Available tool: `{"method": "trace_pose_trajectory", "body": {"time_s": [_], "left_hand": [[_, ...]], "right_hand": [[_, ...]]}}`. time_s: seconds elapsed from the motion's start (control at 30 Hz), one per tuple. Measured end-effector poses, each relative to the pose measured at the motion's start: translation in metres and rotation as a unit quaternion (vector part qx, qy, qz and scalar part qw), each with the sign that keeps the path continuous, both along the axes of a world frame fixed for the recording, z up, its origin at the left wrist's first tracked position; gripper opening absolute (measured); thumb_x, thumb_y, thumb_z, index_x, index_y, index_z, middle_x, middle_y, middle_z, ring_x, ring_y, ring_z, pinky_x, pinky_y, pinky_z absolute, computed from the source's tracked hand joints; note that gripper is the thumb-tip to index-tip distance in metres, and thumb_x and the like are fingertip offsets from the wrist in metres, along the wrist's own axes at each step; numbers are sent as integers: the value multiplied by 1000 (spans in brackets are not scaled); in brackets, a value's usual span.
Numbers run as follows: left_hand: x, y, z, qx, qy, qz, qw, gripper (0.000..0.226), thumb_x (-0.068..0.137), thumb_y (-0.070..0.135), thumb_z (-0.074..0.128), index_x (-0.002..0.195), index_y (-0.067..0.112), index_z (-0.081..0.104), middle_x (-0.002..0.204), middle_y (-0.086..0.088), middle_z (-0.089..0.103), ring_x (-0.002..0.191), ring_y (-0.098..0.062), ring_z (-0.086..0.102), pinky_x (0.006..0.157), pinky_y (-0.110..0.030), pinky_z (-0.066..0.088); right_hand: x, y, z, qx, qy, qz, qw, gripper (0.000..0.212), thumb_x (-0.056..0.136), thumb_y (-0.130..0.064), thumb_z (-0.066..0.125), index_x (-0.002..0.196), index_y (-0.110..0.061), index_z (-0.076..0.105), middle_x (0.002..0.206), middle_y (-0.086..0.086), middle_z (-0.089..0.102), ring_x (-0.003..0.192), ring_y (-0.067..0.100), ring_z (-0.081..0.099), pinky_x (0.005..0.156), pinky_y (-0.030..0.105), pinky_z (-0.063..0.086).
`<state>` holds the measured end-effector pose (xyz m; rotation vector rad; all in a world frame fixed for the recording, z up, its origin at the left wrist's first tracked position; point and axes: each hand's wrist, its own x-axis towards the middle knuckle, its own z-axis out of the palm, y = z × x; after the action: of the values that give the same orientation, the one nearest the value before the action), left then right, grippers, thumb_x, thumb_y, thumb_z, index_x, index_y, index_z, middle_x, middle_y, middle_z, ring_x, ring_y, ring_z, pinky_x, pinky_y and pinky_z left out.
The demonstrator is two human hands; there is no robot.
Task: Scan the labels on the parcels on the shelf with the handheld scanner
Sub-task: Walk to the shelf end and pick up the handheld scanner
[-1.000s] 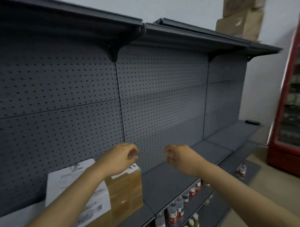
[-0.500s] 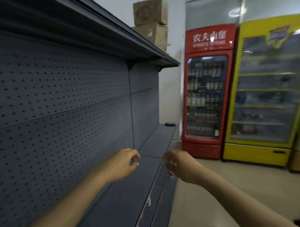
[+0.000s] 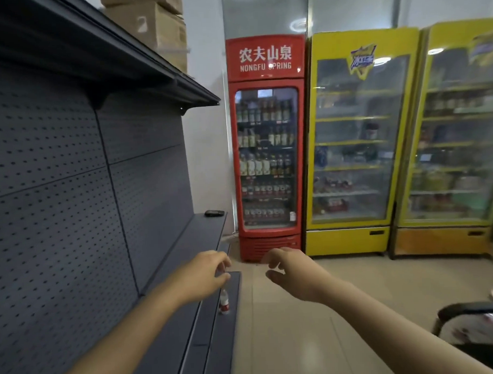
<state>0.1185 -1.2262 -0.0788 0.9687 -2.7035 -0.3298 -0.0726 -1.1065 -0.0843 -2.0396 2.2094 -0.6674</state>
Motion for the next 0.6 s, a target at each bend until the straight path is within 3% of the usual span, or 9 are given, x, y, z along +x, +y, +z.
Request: {"method": "trace_pose_trajectory", "body": {"time_s": [0.17,0.37,0.5,0.6], "left_hand": [[-62,-65,12,-11,24,-11,1000,20,91,34,55,111,28,58,101,16,54,95,-5,57,89,-31,51],[-106,-149,-10,15,-14,-18,1000,25,90,39,57,114,32,56,102,18,53,95,-1,56,88,-28,51],[-132,-221,-18,12,-20,-14,1000,24,90,39,57,113,30,56,107,14,54,98,-3,56,91,-31,50],[-152,-278,-12,-3,-2,-12,1000,24,91,38,55,113,29,56,108,12,55,98,-4,55,91,-29,49]], "right_hand": [[-62,-65,6,0,-13,-17,1000,28,92,-25,56,119,-16,60,121,3,63,109,19,60,93,30,49],[-105,-149,-6,15,-10,-25,1000,30,94,-30,56,121,-18,58,121,0,62,106,17,59,88,25,48],[-132,-218,-13,28,-8,-22,999,28,93,-29,57,119,-19,58,120,1,64,104,18,61,89,29,52],[-151,-268,-10,26,-21,-28,999,30,93,-26,58,122,-19,57,122,2,63,105,19,61,86,24,50]]}}
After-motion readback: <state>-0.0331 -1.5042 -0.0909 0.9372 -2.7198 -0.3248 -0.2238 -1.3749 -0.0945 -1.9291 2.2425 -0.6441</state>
